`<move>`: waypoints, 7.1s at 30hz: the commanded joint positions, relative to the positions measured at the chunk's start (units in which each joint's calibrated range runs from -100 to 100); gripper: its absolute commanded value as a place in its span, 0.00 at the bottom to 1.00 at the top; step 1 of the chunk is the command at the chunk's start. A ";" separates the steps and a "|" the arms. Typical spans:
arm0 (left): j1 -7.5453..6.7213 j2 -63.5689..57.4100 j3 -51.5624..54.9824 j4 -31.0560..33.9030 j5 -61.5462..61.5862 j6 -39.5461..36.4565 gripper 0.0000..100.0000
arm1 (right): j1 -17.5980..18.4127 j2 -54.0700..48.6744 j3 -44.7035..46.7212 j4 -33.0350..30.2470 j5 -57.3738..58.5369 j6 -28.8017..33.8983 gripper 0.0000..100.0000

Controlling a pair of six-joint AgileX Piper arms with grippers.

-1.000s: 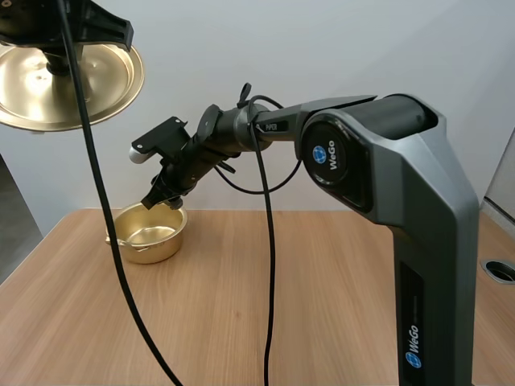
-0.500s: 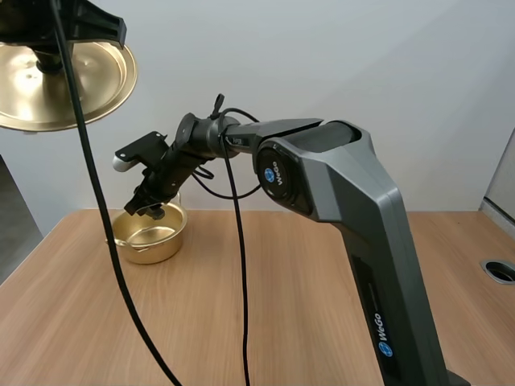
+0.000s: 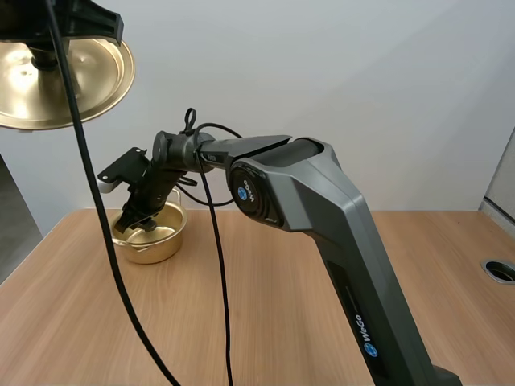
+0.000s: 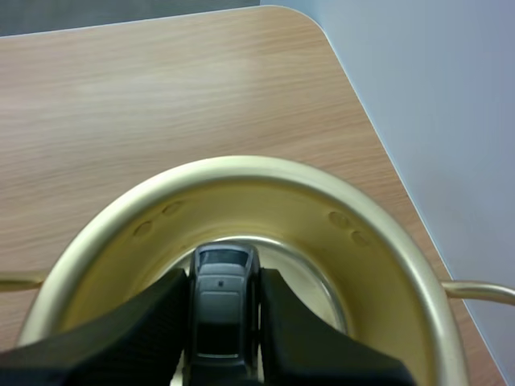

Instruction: Open the pot, put the car inside, and close it

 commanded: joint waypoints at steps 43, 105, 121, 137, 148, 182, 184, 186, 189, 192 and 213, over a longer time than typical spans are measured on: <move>-0.02 -0.02 0.01 -0.41 0.02 0.16 0.00 | 0.03 5.28 -5.55 -6.67 -5.74 4.19 1.00; -0.02 33.69 27.87 -5.59 -56.78 3.74 0.00 | -14.20 -80.17 11.41 -15.98 37.36 15.65 0.00; -0.16 46.18 27.56 -5.59 -68.70 5.89 0.00 | -14.75 -83.97 11.28 -21.39 37.36 17.89 0.00; -1.43 47.94 26.41 -6.01 -66.25 6.17 0.00 | -16.27 -83.97 11.28 -20.46 37.36 18.71 0.00; -1.43 53.56 24.19 -6.17 -64.29 5.94 0.00 | -16.27 -86.31 11.28 -20.46 37.36 18.91 0.00; -1.43 56.58 23.76 -4.49 -63.38 2.21 0.38 | -16.27 -87.80 11.28 -20.46 37.36 18.91 0.00; -1.43 56.58 23.76 -2.86 -63.78 2.21 0.69 | -16.27 -87.80 11.28 -20.46 37.36 18.91 0.00; -1.43 56.58 23.76 -1.66 -64.20 2.47 1.00 | -16.27 -87.80 11.28 -20.46 37.36 18.91 0.00; -1.43 56.28 23.76 0.95 -64.58 2.93 1.00 | -16.27 -87.81 11.28 -20.20 37.36 18.91 0.00; -1.43 55.42 23.76 4.44 -66.55 2.93 1.00 | -16.27 -87.81 11.28 -19.42 37.36 18.91 0.00; 0.08 47.81 17.83 5.76 -73.49 -3.49 0.01 | -16.27 -87.81 11.28 -19.94 37.36 25.28 0.00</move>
